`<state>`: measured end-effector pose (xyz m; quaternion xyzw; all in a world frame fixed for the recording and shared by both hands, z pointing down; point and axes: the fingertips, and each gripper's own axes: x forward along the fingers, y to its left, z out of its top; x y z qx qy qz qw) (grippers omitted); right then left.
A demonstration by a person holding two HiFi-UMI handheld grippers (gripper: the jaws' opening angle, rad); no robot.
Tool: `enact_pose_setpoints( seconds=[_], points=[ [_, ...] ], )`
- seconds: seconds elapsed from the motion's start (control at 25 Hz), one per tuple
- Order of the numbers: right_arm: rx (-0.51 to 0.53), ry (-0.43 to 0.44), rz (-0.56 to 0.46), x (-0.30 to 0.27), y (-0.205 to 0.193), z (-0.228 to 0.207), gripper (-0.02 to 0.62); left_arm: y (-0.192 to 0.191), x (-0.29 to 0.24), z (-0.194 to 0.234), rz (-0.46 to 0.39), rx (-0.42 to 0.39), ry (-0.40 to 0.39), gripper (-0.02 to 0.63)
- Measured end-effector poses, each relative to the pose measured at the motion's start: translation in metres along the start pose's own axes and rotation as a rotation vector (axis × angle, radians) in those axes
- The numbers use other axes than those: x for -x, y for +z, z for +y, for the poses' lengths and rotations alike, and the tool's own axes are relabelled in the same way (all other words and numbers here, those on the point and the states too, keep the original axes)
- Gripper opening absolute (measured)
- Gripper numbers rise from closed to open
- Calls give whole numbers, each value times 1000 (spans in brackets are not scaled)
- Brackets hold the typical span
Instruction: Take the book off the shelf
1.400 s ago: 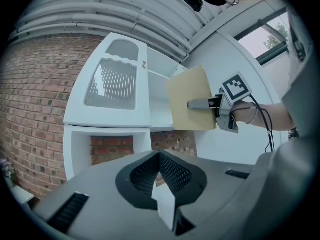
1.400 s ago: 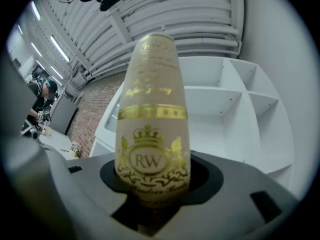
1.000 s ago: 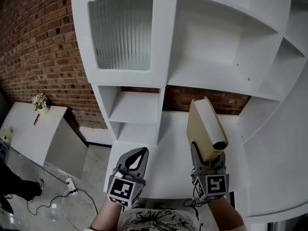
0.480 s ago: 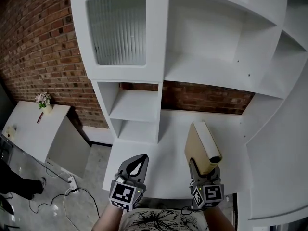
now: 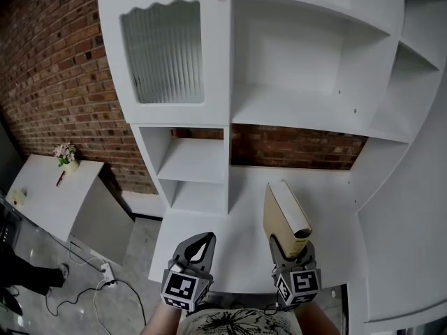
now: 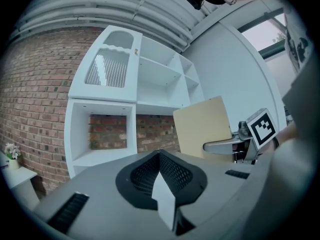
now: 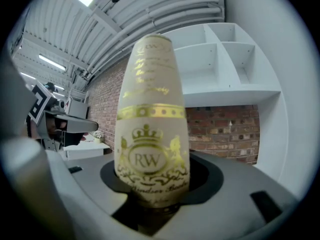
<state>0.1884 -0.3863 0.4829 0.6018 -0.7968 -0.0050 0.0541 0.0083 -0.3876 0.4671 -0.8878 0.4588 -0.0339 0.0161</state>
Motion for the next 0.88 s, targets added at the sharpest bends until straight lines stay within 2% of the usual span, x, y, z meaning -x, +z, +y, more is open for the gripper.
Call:
enact_pose_setpoints(
  seconds=[0.88],
  points=[
    [-24,23,9,-12,-3,-6,228,4,-20,1,-12,4,24,9]
  ],
)
